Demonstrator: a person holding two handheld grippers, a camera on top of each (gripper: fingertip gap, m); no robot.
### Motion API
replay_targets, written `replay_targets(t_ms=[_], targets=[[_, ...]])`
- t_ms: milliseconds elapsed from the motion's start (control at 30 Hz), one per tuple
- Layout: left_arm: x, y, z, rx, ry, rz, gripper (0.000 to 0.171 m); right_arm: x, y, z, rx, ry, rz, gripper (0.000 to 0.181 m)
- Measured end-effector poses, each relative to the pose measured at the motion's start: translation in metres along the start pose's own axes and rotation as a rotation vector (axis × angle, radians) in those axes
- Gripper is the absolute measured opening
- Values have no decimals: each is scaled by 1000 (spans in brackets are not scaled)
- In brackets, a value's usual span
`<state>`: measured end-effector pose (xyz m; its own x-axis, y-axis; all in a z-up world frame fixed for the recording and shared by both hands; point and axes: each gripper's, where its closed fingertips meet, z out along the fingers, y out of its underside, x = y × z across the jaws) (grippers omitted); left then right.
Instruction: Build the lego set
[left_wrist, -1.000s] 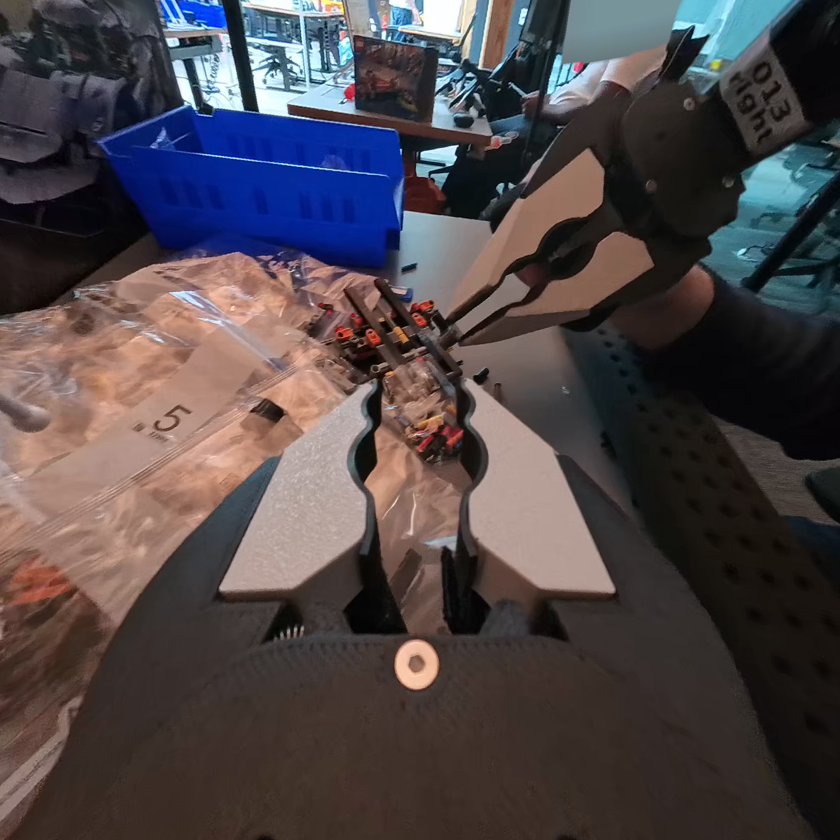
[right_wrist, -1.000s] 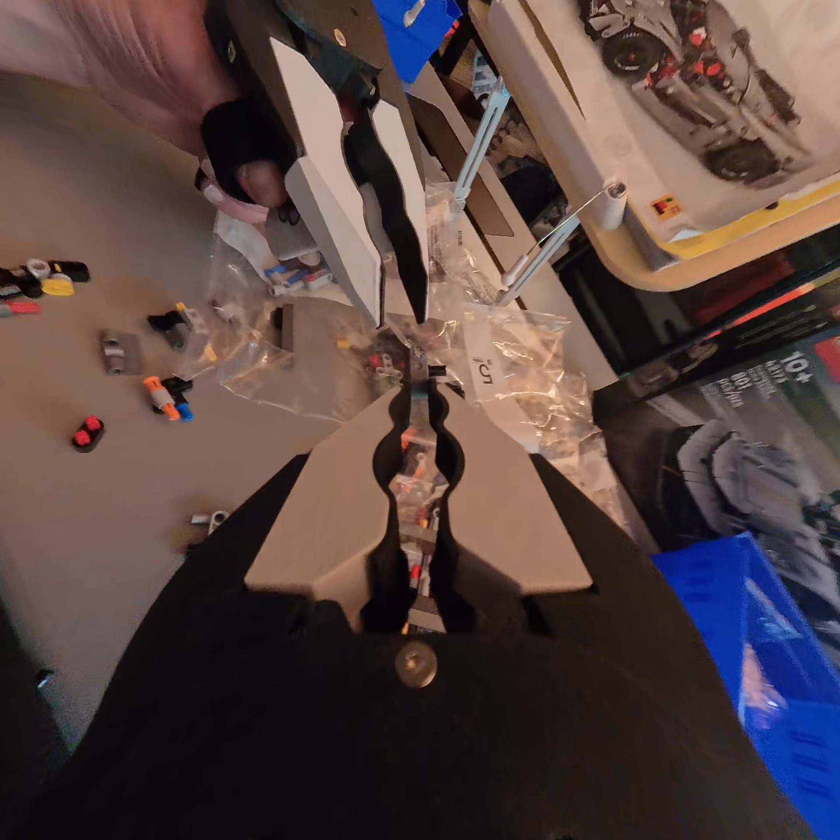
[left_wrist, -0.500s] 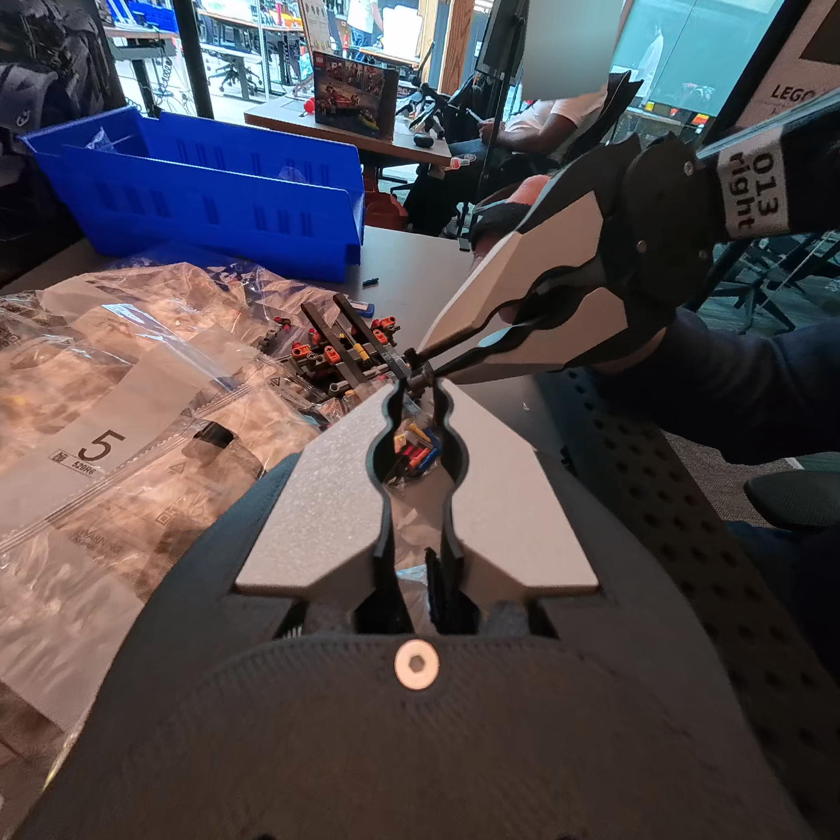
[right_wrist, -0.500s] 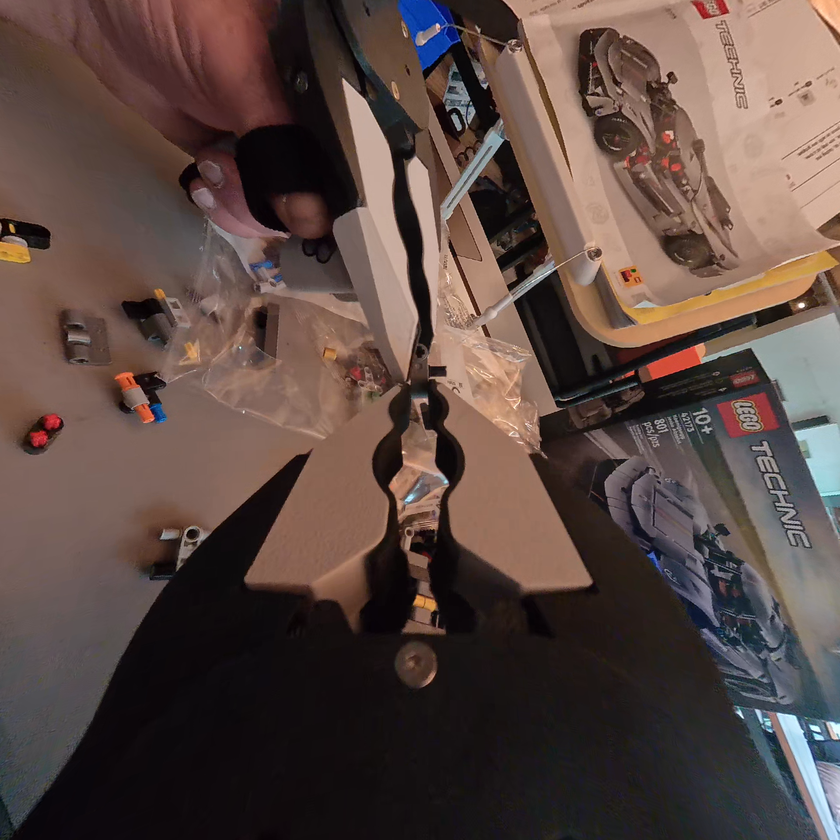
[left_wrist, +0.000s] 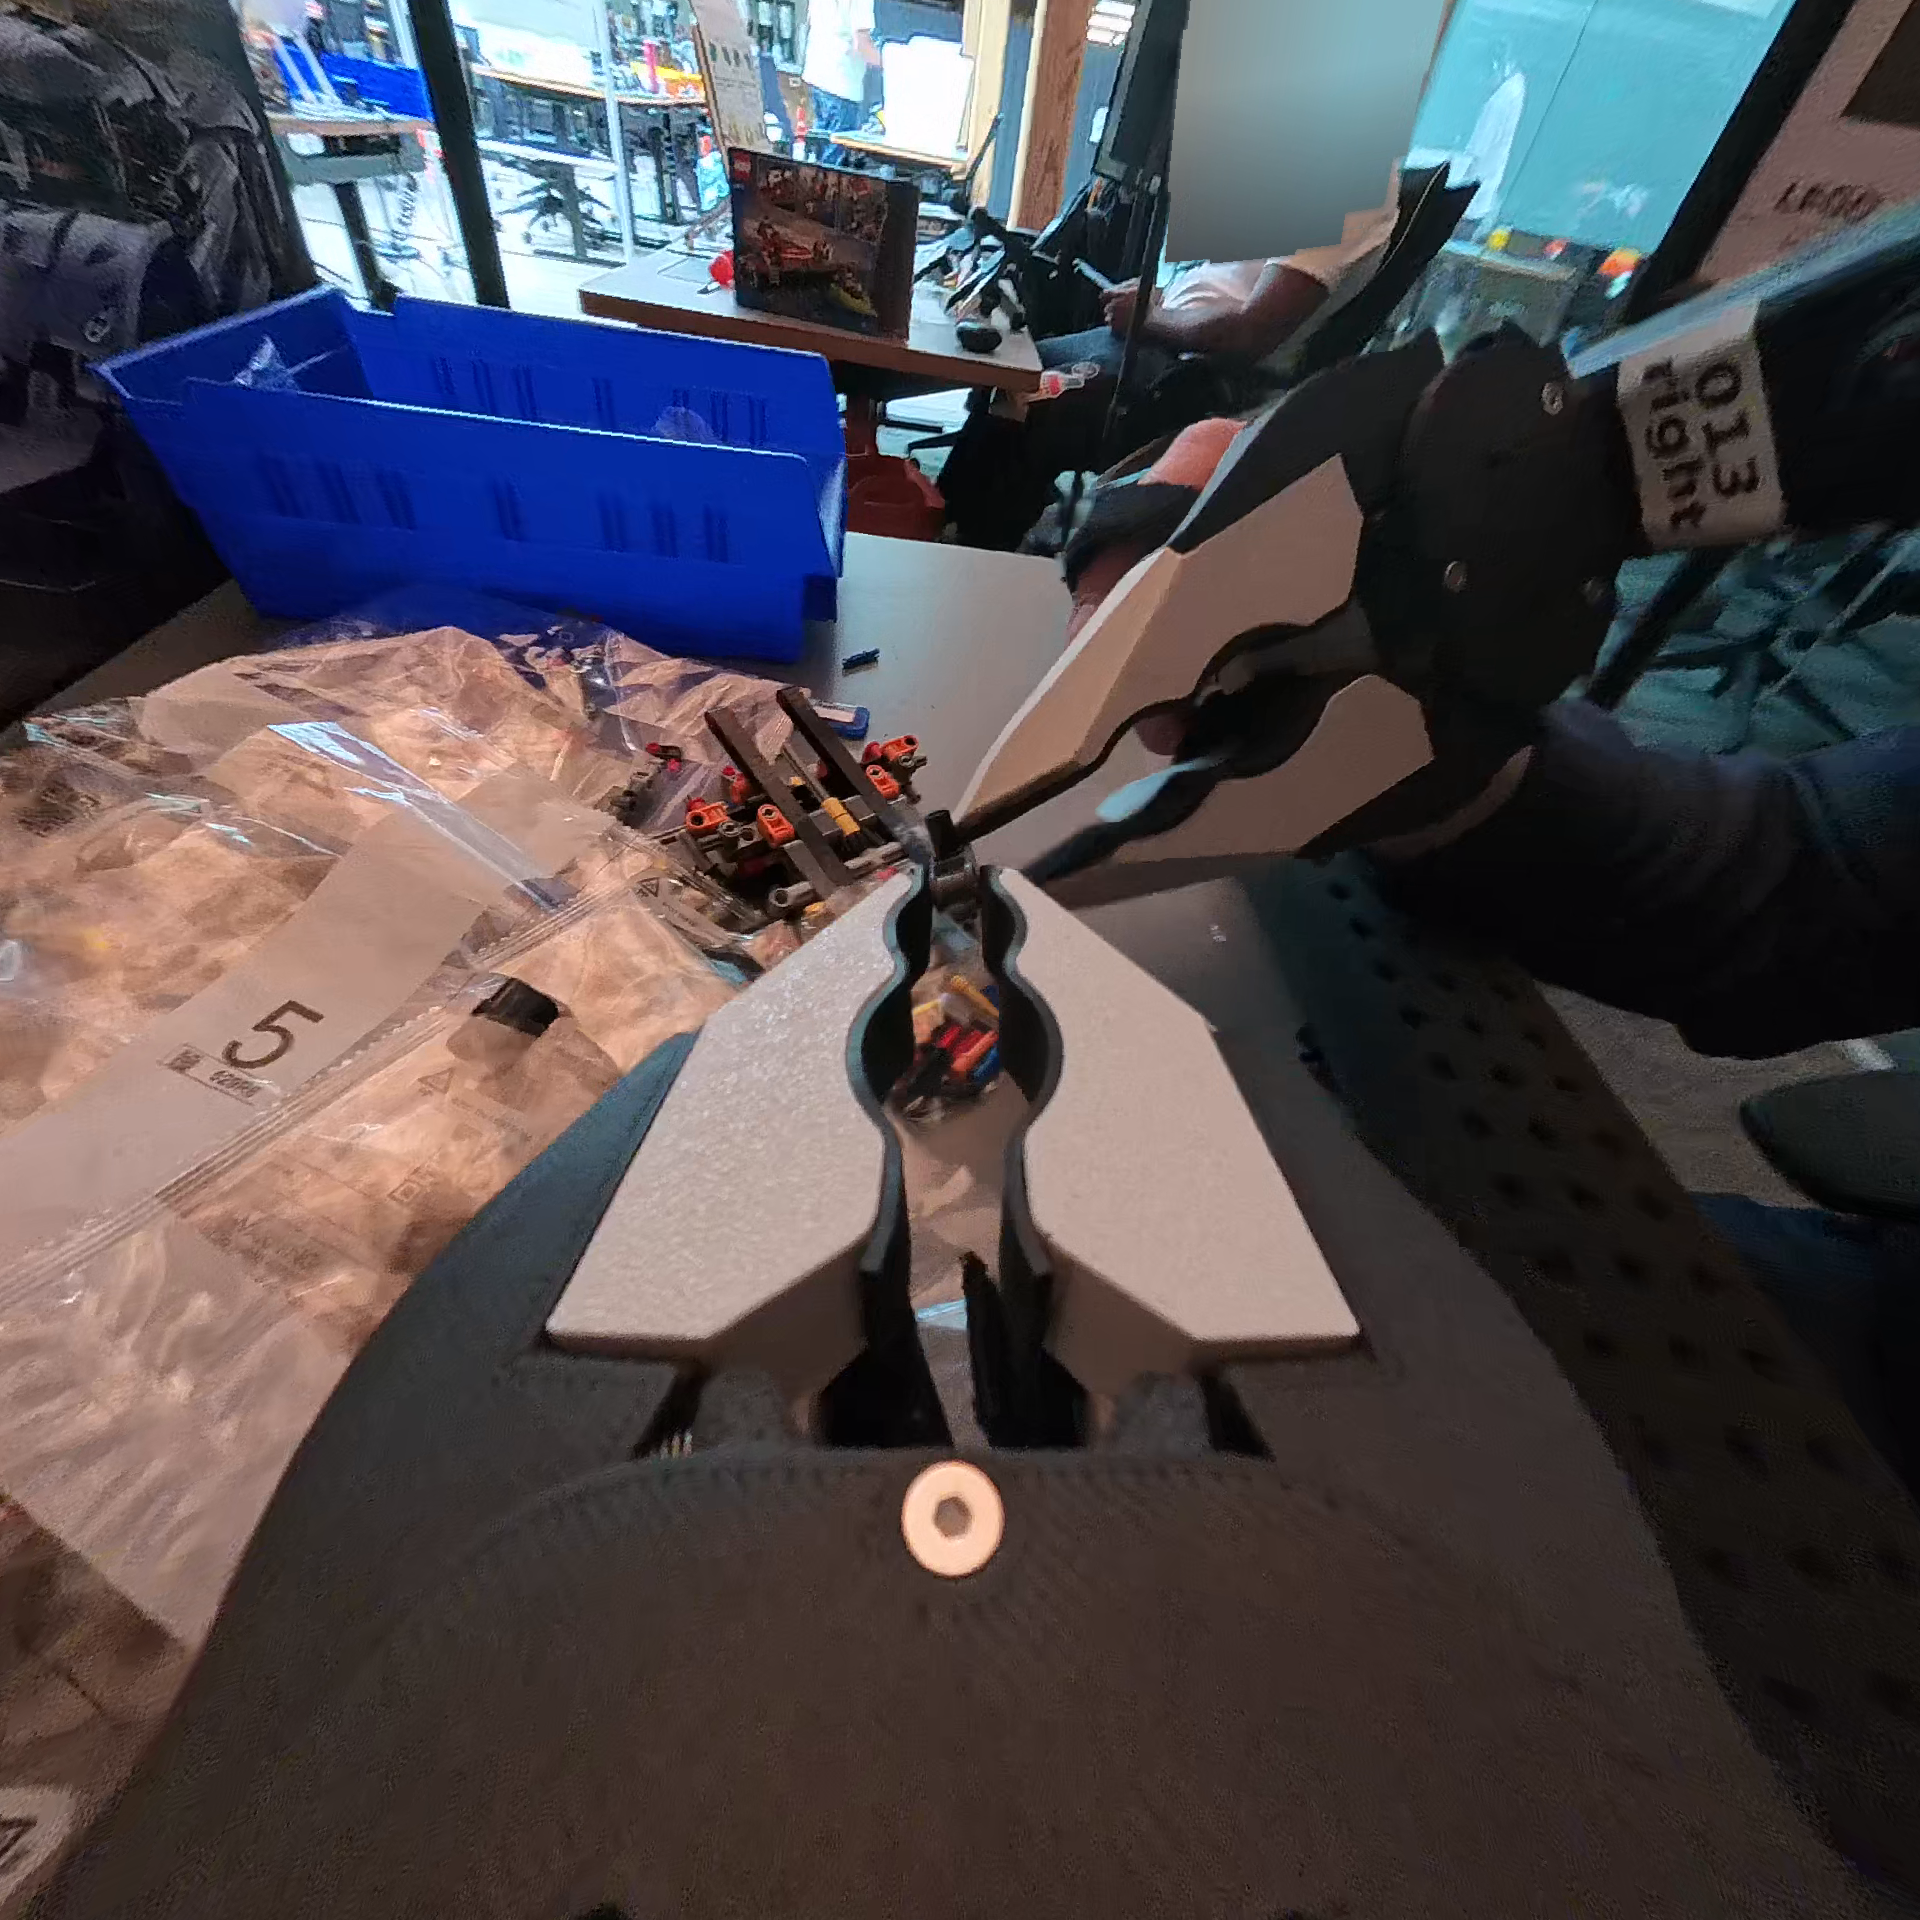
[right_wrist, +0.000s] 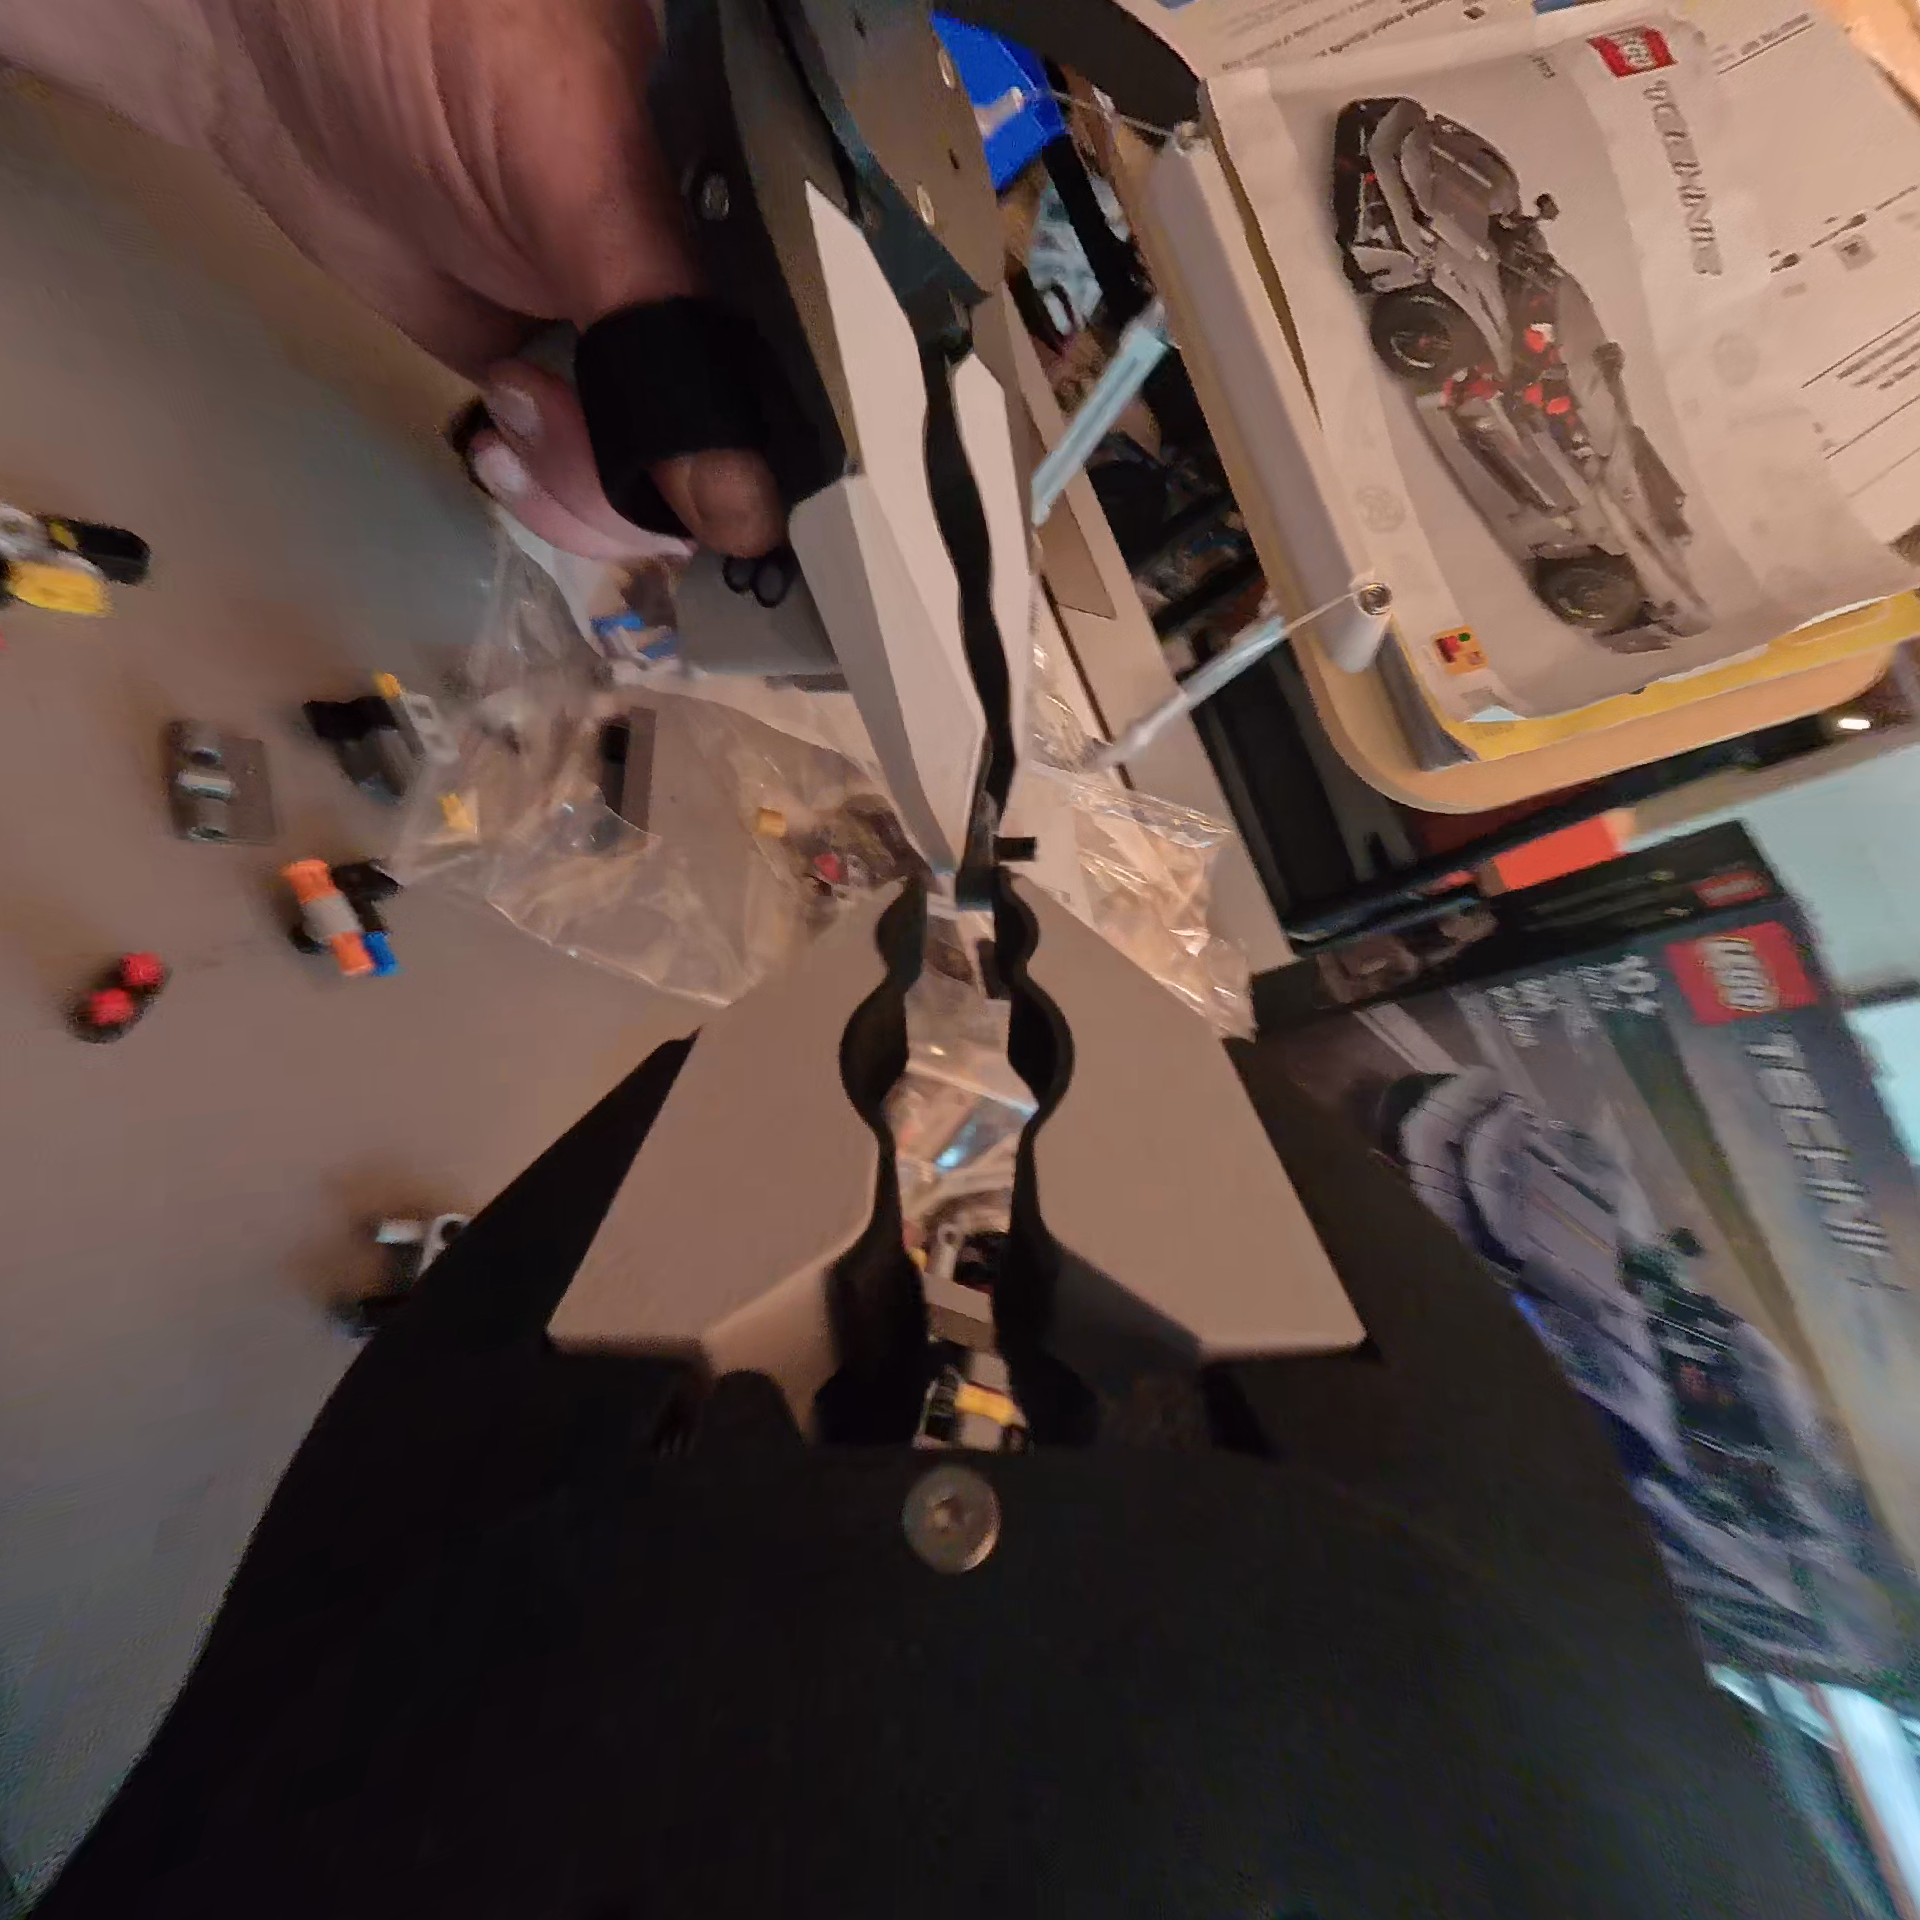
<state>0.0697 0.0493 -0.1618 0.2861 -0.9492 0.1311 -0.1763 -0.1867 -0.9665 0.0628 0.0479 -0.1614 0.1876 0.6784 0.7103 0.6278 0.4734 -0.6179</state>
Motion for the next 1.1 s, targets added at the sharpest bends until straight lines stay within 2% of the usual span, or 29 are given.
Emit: replay_targets(t_ms=[167, 267, 500, 633, 867, 1000, 1100], targets=[[-15, 6, -6, -114, -191, 254, 6, 17, -5, -16, 198, -145, 376, 15], [-14, 6, -4, -165, -259, 400, 6, 13, 0, -13, 215, -239, 505, 17], [-10, 14, 3, -263, -317, 600, 7, 0, 5, 0, 154, -271, 485, 9], [-8, 12, 3, -255, -316, 625, 6, 2, 4, -2, 181, -280, 518, 5], [-9, 17, 5, -309, -326, 703, 6, 0, 10, 2, 150, -278, 522, 8], [-8, 17, 6, -303, -321, 712, 7, 2, 11, 3, 148, -270, 539, 13], [-8, 16, 7, -291, -315, 698, 7, -2, 10, 3, 147, -289, 530, 9]])
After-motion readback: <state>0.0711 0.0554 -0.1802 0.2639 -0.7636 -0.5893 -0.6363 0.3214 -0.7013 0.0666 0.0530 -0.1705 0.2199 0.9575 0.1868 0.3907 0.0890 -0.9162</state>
